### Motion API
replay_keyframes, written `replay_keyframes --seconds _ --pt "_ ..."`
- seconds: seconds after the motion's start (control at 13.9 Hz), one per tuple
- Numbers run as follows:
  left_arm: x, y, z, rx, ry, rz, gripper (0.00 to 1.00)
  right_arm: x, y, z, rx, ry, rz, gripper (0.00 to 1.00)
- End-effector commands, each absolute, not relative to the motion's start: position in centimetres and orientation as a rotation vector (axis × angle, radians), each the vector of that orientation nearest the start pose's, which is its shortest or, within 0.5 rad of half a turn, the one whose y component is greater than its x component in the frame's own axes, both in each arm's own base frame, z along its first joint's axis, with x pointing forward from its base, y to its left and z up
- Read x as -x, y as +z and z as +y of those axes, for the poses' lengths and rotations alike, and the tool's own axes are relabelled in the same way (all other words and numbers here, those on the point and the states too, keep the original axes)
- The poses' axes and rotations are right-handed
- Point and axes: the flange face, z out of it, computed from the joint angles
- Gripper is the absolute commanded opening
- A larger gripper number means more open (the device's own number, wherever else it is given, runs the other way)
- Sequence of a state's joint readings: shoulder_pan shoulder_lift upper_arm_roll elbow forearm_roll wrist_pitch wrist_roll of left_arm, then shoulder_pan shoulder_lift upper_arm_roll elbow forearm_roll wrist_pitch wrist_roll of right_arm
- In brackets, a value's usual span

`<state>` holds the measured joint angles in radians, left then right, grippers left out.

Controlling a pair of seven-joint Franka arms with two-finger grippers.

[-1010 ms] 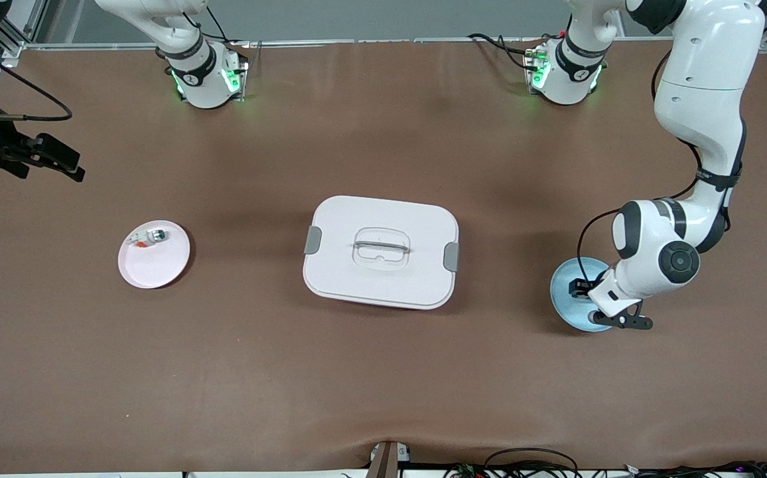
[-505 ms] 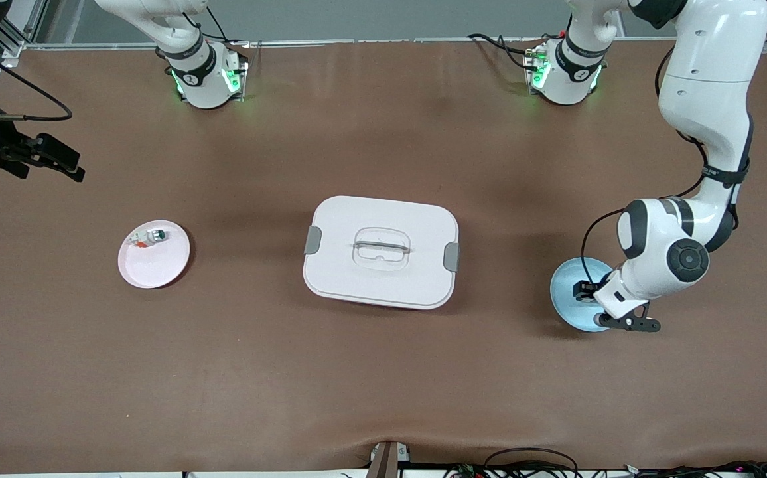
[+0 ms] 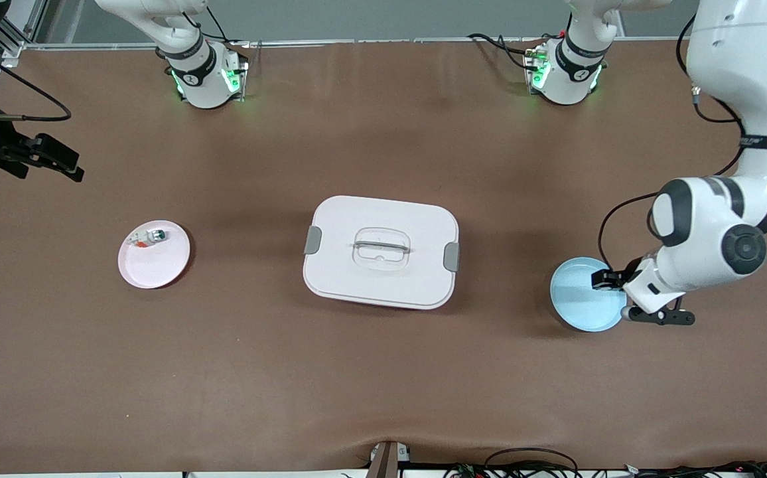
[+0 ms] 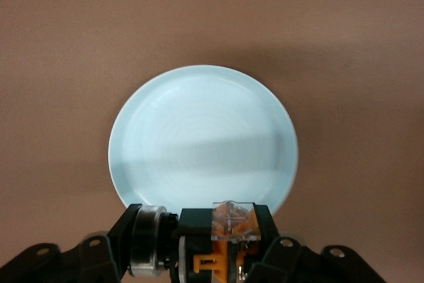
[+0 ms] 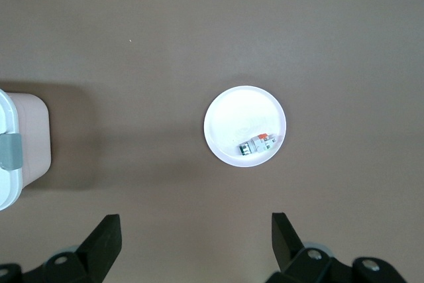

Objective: Transfer orange switch to right arm and place
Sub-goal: 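Lift the switch with the left gripper and carry it toward the box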

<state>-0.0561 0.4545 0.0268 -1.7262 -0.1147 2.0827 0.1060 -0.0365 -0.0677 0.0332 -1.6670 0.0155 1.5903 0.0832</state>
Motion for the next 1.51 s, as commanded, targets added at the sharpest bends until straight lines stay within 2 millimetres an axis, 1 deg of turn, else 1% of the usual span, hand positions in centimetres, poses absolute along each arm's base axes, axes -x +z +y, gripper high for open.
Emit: replay_keyframes --seconds 0.0,0.14,0.22,0.36,0.5,0.65,0.72,0.79,0.87,0.94,1.01,1.08,1.15,1.3,1.37,1.44 --pt "-64.7 36.8 -3.3 3.286 0.212 0.106 0.22 -53.7 62.0 -0.3 3.137 0.010 0.152 1.00" --pt "-64.1 40.7 -4.0 3.314 0.238 0.042 0.22 -53.8 62.3 -0.7 3.133 -0.002 0.166 1.00" --pt "-63.7 42.8 -5.0 3.325 0.252 0.017 0.22 -53.9 62.2 -0.7 3.133 0.000 0.164 1.00" --pt "-62.9 46.7 -8.1 3.371 0.278 -0.045 0.22 -54.0 62.4 -0.8 3.133 -0.004 0.166 1.00" --pt "-62.1 49.9 -11.4 3.387 0.289 -0.107 0.22 -54.8 61.1 -0.9 3.136 0.031 0.159 1.00" --pt "-61.1 51.5 -15.0 3.387 0.304 -0.182 0.23 -55.5 60.1 -1.2 3.135 0.058 0.159 1.00" --pt "-60.7 52.8 -16.5 3.391 0.289 -0.233 0.23 -55.6 59.8 -1.3 3.136 0.067 0.169 1.00" --pt "-60.4 54.2 -18.2 3.402 0.281 -0.311 0.23 -56.3 58.4 -1.1 3.137 0.106 0.164 1.00" --pt "-60.1 55.2 -19.6 3.412 0.296 -0.421 0.23 -56.9 57.5 -1.1 3.139 0.127 0.152 1.00" --pt "-59.7 55.5 -21.0 3.416 0.331 -0.511 0.23 -57.2 57.7 -1.2 3.139 0.120 0.147 1.00" --pt "-59.0 55.7 -22.8 3.412 0.360 -0.542 0.23 -57.2 57.6 -1.2 3.139 0.123 0.144 1.00" --pt "-58.4 56.4 -24.4 3.416 0.367 -0.558 0.23 -57.4 57.4 -1.4 3.138 0.118 0.151 1.00" --pt "-57.8 56.7 -25.7 3.412 0.382 -0.580 0.23 -57.7 56.7 -1.5 3.139 0.137 0.156 1.00" --pt "-56.4 57.2 -28.8 3.401 0.422 -0.639 0.23 -57.8 56.7 -1.7 3.142 0.140 0.154 1.00" --pt "-55.8 58.1 -30.1 3.400 0.423 -0.693 0.23 -57.8 56.6 -1.7 3.143 0.142 0.161 1.00" --pt "-55.1 58.8 -31.6 3.385 0.444 -0.778 0.23 -58.6 54.6 -1.7 3.140 0.190 0.165 1.00"
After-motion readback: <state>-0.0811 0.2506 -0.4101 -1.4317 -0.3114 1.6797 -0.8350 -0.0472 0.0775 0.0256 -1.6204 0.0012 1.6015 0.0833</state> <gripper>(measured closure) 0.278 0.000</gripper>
